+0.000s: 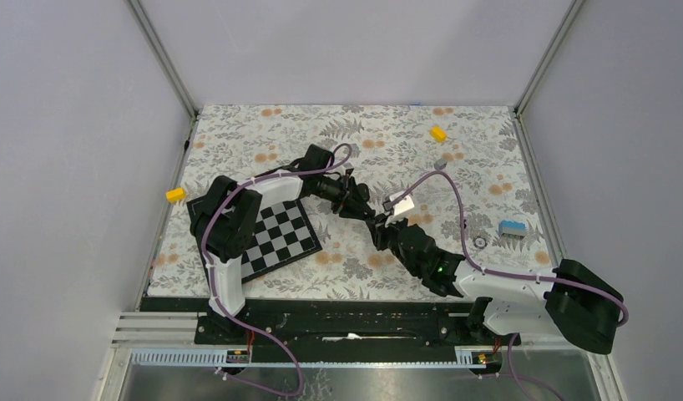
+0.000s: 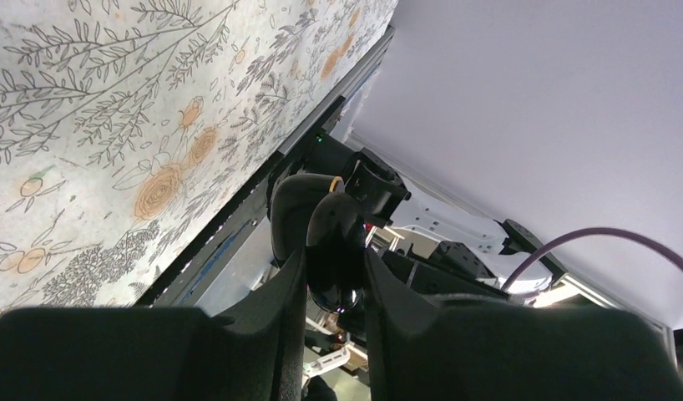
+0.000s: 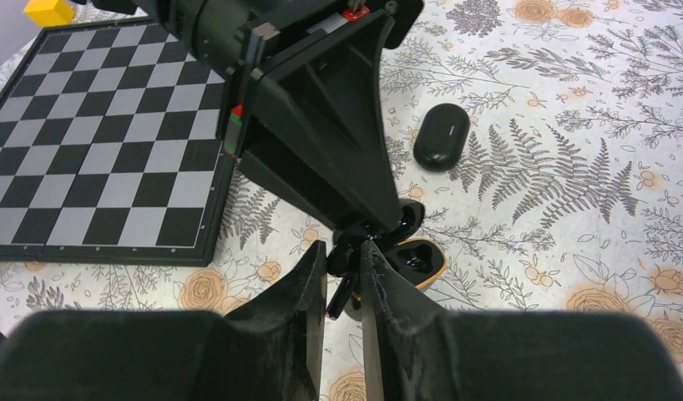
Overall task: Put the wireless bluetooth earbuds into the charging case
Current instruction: Place the right earbud at the center of the board.
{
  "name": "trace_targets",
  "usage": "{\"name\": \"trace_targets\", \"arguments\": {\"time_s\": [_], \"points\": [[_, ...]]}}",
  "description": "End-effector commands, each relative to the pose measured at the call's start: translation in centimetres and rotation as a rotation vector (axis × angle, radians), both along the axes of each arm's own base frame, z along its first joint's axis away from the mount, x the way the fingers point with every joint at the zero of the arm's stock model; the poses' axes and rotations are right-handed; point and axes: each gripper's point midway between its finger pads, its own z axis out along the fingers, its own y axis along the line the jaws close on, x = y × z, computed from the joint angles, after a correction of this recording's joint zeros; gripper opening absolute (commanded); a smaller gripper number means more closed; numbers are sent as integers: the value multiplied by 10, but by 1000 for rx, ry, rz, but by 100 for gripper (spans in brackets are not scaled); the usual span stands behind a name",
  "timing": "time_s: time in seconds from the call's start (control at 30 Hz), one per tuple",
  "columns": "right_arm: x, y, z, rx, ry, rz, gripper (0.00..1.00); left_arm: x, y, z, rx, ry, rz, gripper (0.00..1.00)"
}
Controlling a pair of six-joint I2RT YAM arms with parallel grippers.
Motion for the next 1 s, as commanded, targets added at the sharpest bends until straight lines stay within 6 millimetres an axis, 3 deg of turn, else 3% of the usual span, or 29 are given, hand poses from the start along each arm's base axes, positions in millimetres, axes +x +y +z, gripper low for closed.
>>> {"name": "trace_targets", "arguments": {"time_s": [0.0,0.33,0.47,0.77,0.87,0.97], "points": [[-3,4,2,-47,-43,-11,12,-4,-6,46,-139,-50,-28,0],[-1,-10,16,1,-50,-88,11,-5,-5,40,-125,-51,-32,0],[2,-28,19,-35,-37,-162,12,-2,2,28,-44,-85,-33,0],[-8,-100,-41,-95,146,-367,12,27,48,19,78,-185,45,0],[-17,-111,-63,-127,220,-404,12,22,55,16,107,-230,-15,0],[-20,-106,-73,-153,262,-381,13,12,61,8,126,-249,-53,0]]}}
